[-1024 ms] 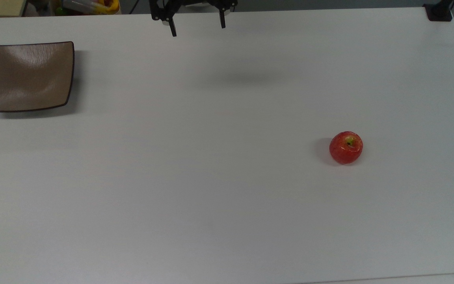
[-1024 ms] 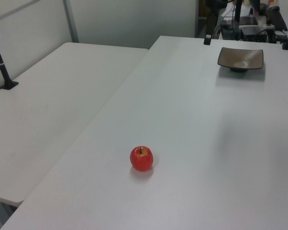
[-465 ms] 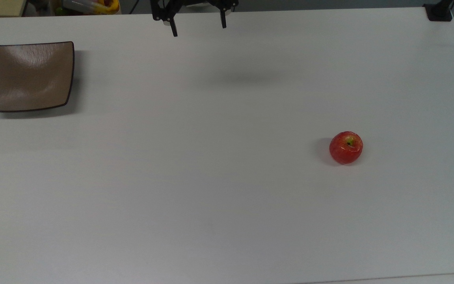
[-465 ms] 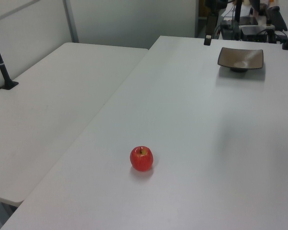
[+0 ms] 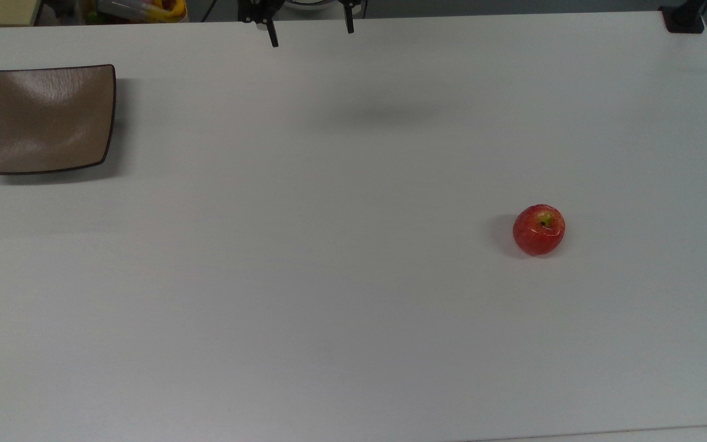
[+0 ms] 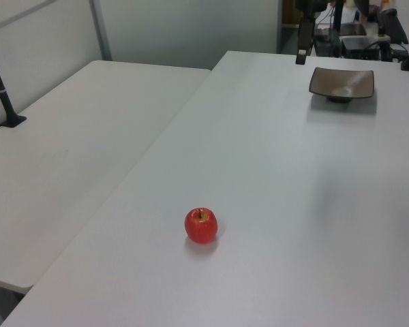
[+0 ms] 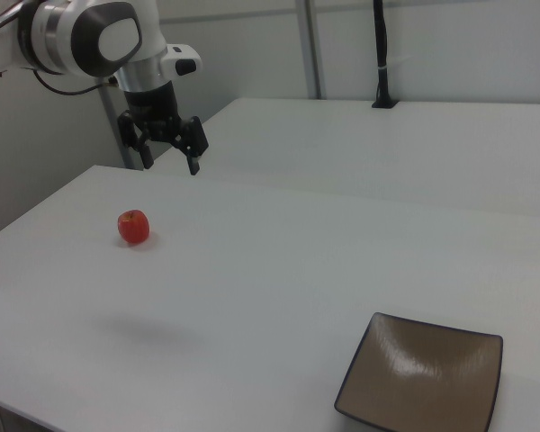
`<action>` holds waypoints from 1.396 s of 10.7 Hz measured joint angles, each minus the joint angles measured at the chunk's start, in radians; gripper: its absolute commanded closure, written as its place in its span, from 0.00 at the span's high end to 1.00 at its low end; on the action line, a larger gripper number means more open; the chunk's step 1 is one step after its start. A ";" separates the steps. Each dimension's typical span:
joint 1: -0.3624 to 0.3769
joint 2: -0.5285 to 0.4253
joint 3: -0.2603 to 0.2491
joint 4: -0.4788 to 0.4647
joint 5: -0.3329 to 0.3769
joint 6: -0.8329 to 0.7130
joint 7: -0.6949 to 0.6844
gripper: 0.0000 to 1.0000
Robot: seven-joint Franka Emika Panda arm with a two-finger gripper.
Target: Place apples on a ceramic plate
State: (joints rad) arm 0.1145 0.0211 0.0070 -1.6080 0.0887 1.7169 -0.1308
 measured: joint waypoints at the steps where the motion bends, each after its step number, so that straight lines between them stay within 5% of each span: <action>1: 0.012 -0.001 0.002 0.003 0.000 0.000 0.000 1.00; 9: 0.139 0.021 0.008 0.096 0.001 0.000 0.117 1.00; 15: 0.318 0.204 0.012 0.237 0.000 0.159 0.296 1.00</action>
State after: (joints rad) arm 0.4329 0.2255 0.0185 -1.3714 0.0892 1.8755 0.1654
